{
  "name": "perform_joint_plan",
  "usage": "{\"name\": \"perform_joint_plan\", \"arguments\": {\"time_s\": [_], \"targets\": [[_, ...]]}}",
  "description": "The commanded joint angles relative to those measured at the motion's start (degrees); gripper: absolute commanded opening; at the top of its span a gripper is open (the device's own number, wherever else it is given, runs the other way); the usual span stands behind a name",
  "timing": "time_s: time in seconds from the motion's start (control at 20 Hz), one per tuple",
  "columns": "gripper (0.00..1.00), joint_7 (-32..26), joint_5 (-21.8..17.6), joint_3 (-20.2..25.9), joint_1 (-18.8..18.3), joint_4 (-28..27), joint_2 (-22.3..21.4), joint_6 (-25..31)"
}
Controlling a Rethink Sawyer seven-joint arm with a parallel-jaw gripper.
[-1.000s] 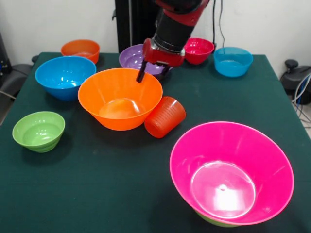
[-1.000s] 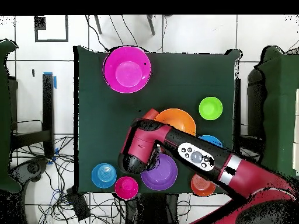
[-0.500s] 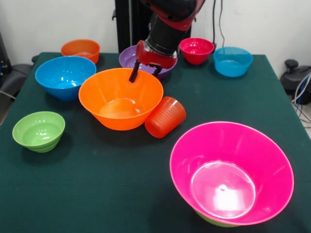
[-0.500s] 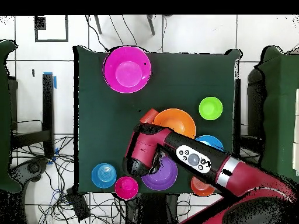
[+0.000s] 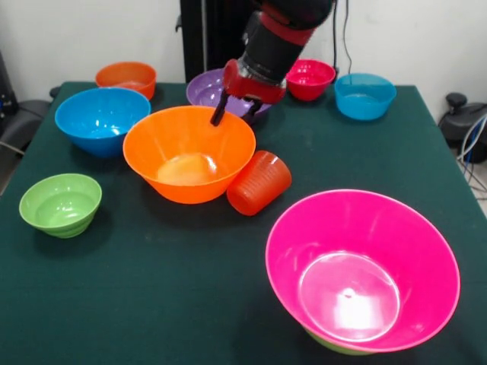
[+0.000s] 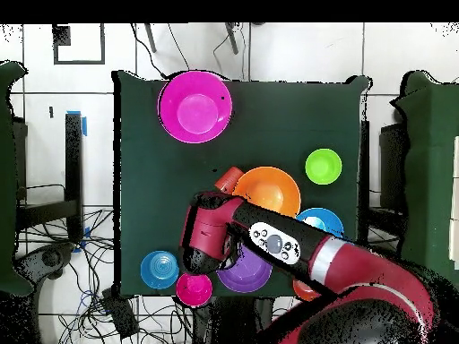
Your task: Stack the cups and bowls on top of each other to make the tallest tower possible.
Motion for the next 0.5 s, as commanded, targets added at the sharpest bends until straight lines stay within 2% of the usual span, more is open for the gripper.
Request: {"name": "perform_joint_plan", "arguments": {"time_s": [0.05,0.3,0.35,0.5], "targets": [[1.00,18.9,-1.0,-5.8,5.3,-4.8,0.7,-5.0],[1.00,19.0,-1.9,-7.7,8.0,-6.2,0.8,-5.8],[0.00,18.1,-2.0,-8.6,8.9,-6.5,0.4,-6.4],[0.00,18.5,-3.6,-8.8,9.3,-6.5,0.0,-6.8]]}}
